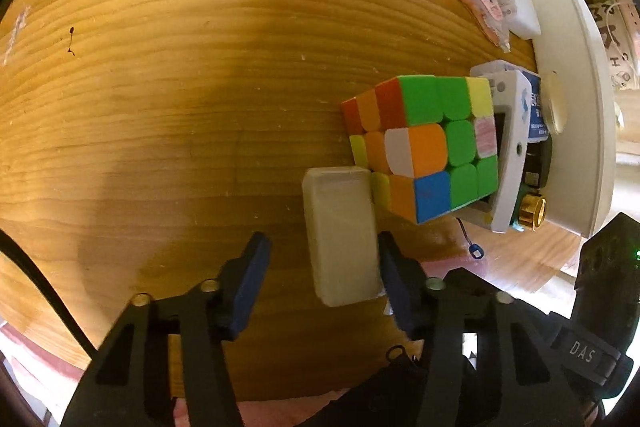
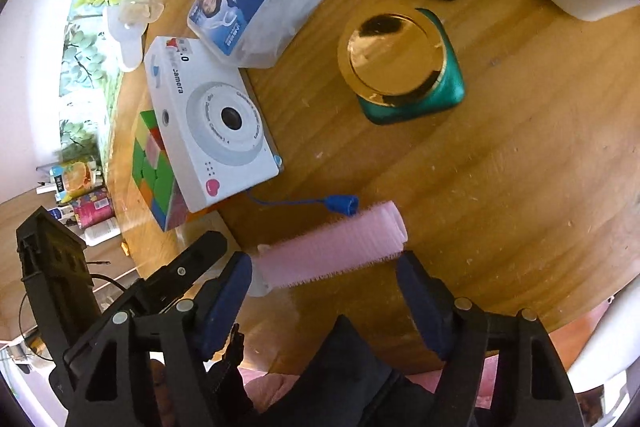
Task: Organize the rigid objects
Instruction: 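Lower left gripper to the cream block while right gripper lowers to the pink hair roller, then close left gripper on the cream block while right gripper closes on the pink roller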
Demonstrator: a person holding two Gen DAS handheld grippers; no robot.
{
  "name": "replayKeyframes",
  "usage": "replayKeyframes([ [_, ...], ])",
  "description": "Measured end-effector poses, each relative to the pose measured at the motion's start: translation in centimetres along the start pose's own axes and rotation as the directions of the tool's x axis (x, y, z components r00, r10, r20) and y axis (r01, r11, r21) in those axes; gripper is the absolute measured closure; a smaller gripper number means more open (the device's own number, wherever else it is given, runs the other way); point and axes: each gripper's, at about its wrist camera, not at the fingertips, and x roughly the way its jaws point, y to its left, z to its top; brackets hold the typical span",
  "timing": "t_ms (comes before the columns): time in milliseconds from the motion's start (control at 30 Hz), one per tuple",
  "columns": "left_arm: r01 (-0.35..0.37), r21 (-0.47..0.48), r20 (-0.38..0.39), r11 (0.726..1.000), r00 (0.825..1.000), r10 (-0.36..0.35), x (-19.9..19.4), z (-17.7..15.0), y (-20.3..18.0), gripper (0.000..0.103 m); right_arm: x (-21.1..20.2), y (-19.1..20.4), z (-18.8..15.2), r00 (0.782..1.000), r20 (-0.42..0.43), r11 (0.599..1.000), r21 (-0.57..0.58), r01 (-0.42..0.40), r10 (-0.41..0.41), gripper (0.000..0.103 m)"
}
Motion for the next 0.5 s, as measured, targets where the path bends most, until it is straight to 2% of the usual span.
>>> replayKeyframes([
  [200, 0.028, -0.004, -0.021, 1.000, 0.999, -0.028, 0.2, 1.0, 1.1, 0.072, 0.1, 1.1, 0.4, 0.999, 0.010, 0.999, -0.015, 0.040, -0.040, 0.034],
  [233, 0.026, -0.004, -0.021, 1.000, 0.999, -0.026, 0.9, 1.6, 1.4, 0.072, 0.0, 1.1, 0.5, 0.999, 0.015, 0.999, -0.014, 0.045, -0.045, 0.037],
  [267, 0.030, -0.006, -0.022, 1.000, 0.999, -0.030, 0.9, 1.6, 1.6, 0.072, 0.0, 1.1, 0.5, 0.999, 0.021, 0.999, -0.012, 0.051, -0.050, 0.048],
  [300, 0.034, -0.010, -0.022, 0.999, 0.999, -0.035, 0.9, 1.6, 1.7, 0.072, -0.1, 0.9, 0.7, 0.999, 0.024, 0.999, 0.001, 0.033, -0.033, 0.054],
  [500, 0.042, -0.026, -0.012, 0.999, 0.999, -0.043, 0.4, 1.6, 2.4, 0.074, -0.1, -0.9, 0.6, 0.998, 0.020, 0.996, 0.060, -0.063, 0.062, 0.065],
])
